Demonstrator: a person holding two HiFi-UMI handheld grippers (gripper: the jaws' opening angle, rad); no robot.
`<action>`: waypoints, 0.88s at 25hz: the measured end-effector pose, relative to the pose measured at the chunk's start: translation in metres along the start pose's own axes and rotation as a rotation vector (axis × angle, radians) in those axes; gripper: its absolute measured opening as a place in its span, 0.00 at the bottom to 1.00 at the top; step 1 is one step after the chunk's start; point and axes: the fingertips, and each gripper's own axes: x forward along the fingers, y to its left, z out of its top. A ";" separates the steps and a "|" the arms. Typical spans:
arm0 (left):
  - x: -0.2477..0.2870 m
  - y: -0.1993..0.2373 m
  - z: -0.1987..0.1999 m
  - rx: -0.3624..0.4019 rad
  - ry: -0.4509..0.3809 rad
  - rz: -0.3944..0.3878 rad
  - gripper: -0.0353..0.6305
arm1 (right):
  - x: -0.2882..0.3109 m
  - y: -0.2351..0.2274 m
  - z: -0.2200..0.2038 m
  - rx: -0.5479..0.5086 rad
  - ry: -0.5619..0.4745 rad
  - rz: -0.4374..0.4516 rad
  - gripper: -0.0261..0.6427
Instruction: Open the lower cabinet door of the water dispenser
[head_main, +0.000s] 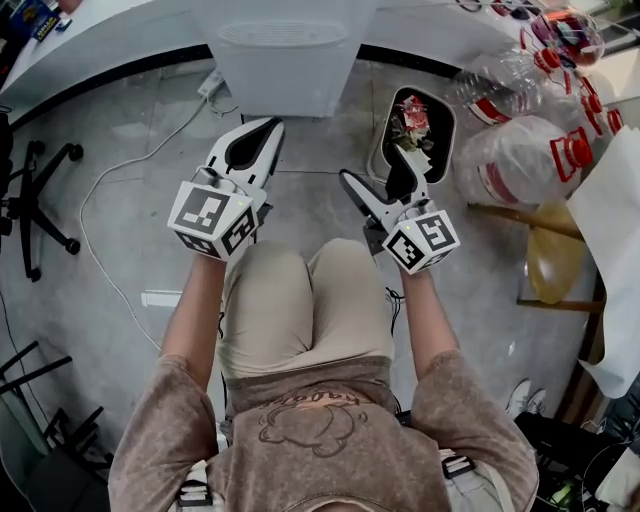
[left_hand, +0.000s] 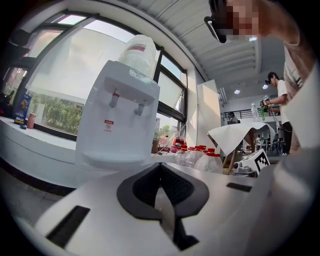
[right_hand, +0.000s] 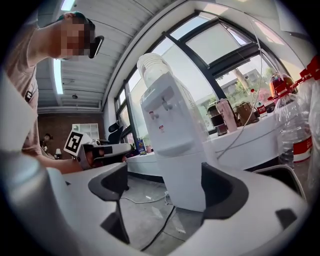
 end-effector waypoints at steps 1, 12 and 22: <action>-0.002 -0.002 0.000 -0.002 -0.001 0.001 0.08 | -0.001 0.001 -0.001 0.004 0.004 0.000 0.71; -0.011 -0.016 0.004 0.000 -0.021 -0.012 0.08 | 0.018 -0.014 -0.004 -0.012 0.037 0.024 0.70; -0.004 -0.016 -0.002 -0.019 -0.023 -0.013 0.08 | 0.076 -0.061 -0.016 -0.040 0.123 0.035 0.70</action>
